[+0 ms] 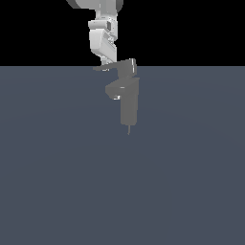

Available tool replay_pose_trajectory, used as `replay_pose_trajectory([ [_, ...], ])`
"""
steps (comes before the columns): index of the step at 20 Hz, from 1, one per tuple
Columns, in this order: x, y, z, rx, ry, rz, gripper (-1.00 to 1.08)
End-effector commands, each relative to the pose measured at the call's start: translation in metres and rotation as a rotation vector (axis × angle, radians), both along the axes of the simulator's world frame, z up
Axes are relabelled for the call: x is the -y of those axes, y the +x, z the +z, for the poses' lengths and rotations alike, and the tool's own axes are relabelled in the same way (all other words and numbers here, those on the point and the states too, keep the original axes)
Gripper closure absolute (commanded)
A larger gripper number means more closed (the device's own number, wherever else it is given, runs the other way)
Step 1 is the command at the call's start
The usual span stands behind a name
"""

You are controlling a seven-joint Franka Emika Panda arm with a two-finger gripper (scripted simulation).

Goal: Turn on the faucet by rotating a designated handle.

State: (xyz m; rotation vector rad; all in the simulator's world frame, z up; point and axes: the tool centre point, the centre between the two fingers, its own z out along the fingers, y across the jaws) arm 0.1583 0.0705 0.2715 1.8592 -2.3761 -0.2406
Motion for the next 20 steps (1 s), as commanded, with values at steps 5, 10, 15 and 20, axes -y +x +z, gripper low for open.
replay_pose_trajectory([
  [5, -0.003, 0.004, -0.010, -0.004, -0.010, -0.035, 1.08],
  [10, -0.003, 0.004, -0.010, -0.005, -0.010, -0.035, 1.08],
  [15, -0.005, -0.002, -0.009, -0.005, -0.010, -0.035, 1.08],
  [20, -0.007, -0.010, -0.007, -0.005, -0.010, -0.035, 1.08],
])
